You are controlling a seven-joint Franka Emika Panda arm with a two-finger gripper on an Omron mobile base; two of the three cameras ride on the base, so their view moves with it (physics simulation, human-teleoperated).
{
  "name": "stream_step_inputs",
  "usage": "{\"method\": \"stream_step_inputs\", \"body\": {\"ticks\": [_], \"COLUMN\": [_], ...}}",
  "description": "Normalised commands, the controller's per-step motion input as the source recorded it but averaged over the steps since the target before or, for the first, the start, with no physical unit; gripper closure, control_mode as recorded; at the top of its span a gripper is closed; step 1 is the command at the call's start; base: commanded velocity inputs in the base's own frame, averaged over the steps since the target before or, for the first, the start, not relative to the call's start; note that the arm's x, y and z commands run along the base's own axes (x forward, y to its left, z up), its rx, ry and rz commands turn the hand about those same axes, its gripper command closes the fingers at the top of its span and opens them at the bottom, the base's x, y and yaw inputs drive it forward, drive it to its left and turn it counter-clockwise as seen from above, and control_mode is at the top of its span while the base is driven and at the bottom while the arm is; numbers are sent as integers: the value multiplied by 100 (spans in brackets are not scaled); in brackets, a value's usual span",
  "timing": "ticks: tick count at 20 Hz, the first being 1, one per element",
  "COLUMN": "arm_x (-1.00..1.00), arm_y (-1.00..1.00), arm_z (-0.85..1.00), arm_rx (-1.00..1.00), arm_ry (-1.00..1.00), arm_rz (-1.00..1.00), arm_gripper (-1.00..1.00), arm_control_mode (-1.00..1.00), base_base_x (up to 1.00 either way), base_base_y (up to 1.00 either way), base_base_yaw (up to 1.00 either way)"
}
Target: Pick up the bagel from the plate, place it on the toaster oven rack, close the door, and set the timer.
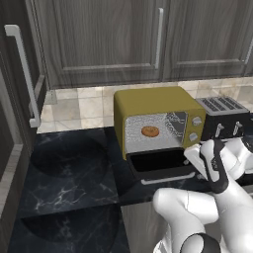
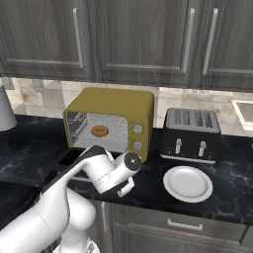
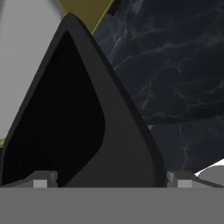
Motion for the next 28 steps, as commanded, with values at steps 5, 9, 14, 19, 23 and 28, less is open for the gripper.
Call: {"method": "stream_step_inputs", "body": {"ticks": [5, 9, 14, 19, 23, 28], "arm_x": [21, 28, 33, 47, 47, 47], "arm_y": [0, 4, 12, 13, 13, 13], "arm_z": [0, 12, 28, 40, 39, 33], "arm_rx": [4, 6, 6, 5, 4, 5], "arm_ry": [-4, -11, -15, -14, -12, -12], "arm_rz": [0, 0, 0, 0, 0, 0], "arm_gripper": [-100, -100, -100, -100, -100, -100], "arm_control_mode": [-100, -100, -100, -100, -100, -100], "base_base_x": [0, 0, 0, 0, 0, 0], "base_base_y": [0, 0, 0, 0, 0, 0], "base_base_yaw": [0, 0, 0, 0, 0, 0]}}
